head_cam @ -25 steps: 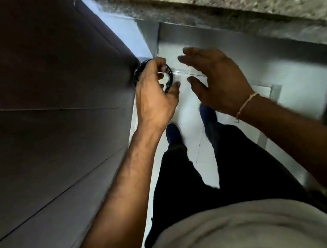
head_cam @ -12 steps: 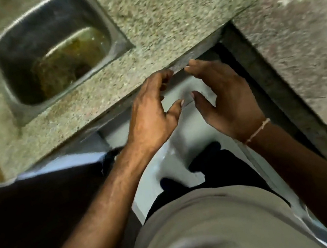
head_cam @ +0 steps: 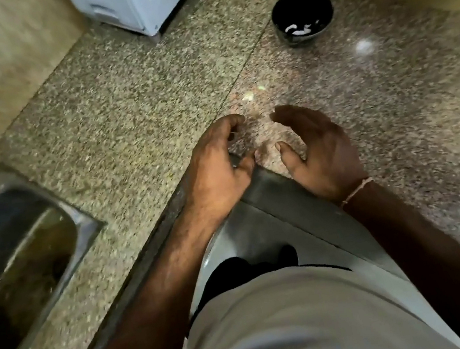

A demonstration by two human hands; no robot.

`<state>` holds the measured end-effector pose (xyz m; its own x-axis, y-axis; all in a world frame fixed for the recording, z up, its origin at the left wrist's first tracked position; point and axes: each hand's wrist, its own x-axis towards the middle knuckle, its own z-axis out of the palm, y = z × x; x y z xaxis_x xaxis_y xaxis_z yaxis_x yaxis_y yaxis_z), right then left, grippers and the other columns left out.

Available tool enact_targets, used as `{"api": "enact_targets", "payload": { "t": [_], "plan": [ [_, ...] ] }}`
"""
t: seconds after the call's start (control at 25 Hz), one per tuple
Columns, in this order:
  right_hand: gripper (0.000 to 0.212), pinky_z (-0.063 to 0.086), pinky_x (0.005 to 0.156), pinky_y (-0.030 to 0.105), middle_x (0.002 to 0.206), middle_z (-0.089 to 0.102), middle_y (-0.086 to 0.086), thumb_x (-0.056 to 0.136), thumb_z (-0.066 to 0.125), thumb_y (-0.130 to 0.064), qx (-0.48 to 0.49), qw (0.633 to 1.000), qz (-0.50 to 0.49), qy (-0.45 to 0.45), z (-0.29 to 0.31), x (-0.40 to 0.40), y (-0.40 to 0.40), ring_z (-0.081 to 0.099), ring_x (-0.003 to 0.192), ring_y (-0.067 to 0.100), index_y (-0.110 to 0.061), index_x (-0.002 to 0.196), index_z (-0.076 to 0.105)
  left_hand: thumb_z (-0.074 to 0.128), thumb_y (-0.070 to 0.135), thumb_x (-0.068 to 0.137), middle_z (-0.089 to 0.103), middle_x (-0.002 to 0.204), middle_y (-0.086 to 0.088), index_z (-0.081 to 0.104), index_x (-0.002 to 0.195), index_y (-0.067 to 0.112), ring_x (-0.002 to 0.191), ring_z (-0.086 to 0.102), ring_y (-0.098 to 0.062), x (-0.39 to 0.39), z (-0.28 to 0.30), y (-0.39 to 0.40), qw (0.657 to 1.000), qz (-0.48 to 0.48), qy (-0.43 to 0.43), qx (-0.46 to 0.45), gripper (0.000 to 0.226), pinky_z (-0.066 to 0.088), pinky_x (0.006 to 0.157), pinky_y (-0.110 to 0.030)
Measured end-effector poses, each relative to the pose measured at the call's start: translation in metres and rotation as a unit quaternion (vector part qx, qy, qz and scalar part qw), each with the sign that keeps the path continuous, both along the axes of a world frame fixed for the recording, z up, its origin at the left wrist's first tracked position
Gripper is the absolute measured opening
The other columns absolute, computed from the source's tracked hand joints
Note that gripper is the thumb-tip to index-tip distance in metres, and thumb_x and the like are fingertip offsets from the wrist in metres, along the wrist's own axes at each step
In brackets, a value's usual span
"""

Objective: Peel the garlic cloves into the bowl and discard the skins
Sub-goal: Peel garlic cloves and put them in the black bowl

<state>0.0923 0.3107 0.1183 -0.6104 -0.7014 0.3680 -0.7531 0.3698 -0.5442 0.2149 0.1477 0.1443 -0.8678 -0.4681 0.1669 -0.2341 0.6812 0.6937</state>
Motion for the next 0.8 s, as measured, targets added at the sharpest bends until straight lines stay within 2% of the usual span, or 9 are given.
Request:
{"api": "enact_targets", "payload": {
  "t": [0.16,0.2,0.28,0.32,0.44,0.52,0.64,0.72,0.8],
  "plan": [
    [0.042,0.051,0.103,0.045,0.139,0.063,0.012,0.091,0.068,-0.012,-0.015,0.999,-0.046,-0.024,-0.005,-0.034,0.002,0.059,0.128,0.032,-0.008,0.133,0.065,0.079,0.016,0.089,0.068,0.122,-0.001,0.064,0.131,0.011,0.112,0.063,-0.017,-0.051,-0.005,-0.005,0.998,-0.059,-0.01,-0.009,0.045,0.053,0.101,-0.036],
    [0.041,0.051,0.103,0.045,0.138,0.063,0.011,0.091,0.068,-0.014,-0.015,0.997,-0.061,-0.035,-0.007,-0.041,0.0,0.059,0.128,0.031,-0.008,0.132,0.066,0.079,0.016,0.089,0.069,0.123,-0.001,0.064,0.131,0.011,0.109,0.062,-0.016,-0.064,-0.008,-0.008,0.997,-0.07,-0.014,-0.011,0.044,0.053,0.099,-0.033],
    [0.038,0.053,0.1,0.043,0.137,0.064,0.007,0.093,0.069,-0.015,-0.01,0.993,-0.107,-0.048,-0.012,-0.06,-0.004,0.06,0.126,0.027,-0.011,0.13,0.066,0.079,0.022,0.09,0.069,0.122,0.004,0.066,0.129,0.016,0.098,0.058,-0.008,-0.097,-0.017,-0.019,0.996,-0.083,-0.03,-0.015,0.042,0.049,0.088,-0.019],
    [0.036,0.053,0.099,0.041,0.136,0.064,0.006,0.093,0.069,-0.015,-0.005,0.991,-0.123,-0.051,-0.014,-0.068,-0.009,0.06,0.125,0.025,-0.012,0.129,0.067,0.08,0.025,0.09,0.069,0.121,0.006,0.066,0.128,0.018,0.099,0.057,-0.006,-0.113,-0.02,-0.027,0.995,-0.084,-0.037,-0.026,0.041,0.046,0.086,-0.016],
    [0.033,0.05,0.1,0.035,0.136,0.064,0.003,0.094,0.068,-0.017,0.009,0.987,-0.151,-0.063,-0.019,-0.098,-0.03,0.059,0.124,0.022,-0.015,0.127,0.067,0.077,0.03,0.093,0.07,0.12,-0.001,0.066,0.125,0.015,0.11,0.062,-0.018,-0.164,-0.038,-0.063,0.99,-0.102,-0.069,-0.064,0.038,0.051,0.096,-0.035],
    [0.032,0.051,0.099,0.035,0.136,0.064,0.002,0.094,0.067,-0.018,0.021,0.983,-0.168,-0.075,-0.022,-0.112,-0.045,0.059,0.124,0.021,-0.016,0.126,0.067,0.075,0.03,0.093,0.071,0.116,-0.005,0.067,0.123,0.012,0.108,0.064,-0.025,-0.191,-0.051,-0.085,0.985,-0.113,-0.101,-0.08,0.036,0.052,0.096,-0.043],
    [0.03,0.053,0.096,0.04,0.134,0.065,0.003,0.094,0.067,-0.017,0.049,0.977,-0.188,-0.088,-0.03,-0.139,-0.074,0.06,0.123,0.023,-0.015,0.124,0.069,0.075,0.029,0.093,0.073,0.112,-0.005,0.071,0.122,0.015,0.104,0.067,-0.025,-0.233,-0.076,-0.12,0.975,-0.122,-0.16,-0.096,0.032,0.055,0.093,-0.043],
    [0.029,0.053,0.097,0.041,0.134,0.065,0.004,0.095,0.067,-0.017,0.065,0.973,-0.196,-0.1,-0.037,-0.156,-0.09,0.06,0.123,0.025,-0.014,0.124,0.07,0.073,0.03,0.094,0.074,0.117,-0.006,0.072,0.125,0.017,0.11,0.067,-0.026,-0.257,-0.093,-0.136,0.963,-0.134,-0.209,-0.103,0.034,0.056,0.095,-0.04],
    [0.029,0.053,0.098,0.042,0.134,0.065,0.005,0.095,0.067,-0.017,0.071,0.969,-0.21,-0.109,-0.047,-0.167,-0.095,0.061,0.123,0.025,-0.014,0.123,0.071,0.067,0.034,0.097,0.071,0.12,-0.005,0.07,0.124,0.018,0.116,0.063,-0.027,-0.274,-0.109,-0.138,0.943,-0.191,-0.245,-0.121,0.032,0.053,0.096,-0.038]
  ]
}}
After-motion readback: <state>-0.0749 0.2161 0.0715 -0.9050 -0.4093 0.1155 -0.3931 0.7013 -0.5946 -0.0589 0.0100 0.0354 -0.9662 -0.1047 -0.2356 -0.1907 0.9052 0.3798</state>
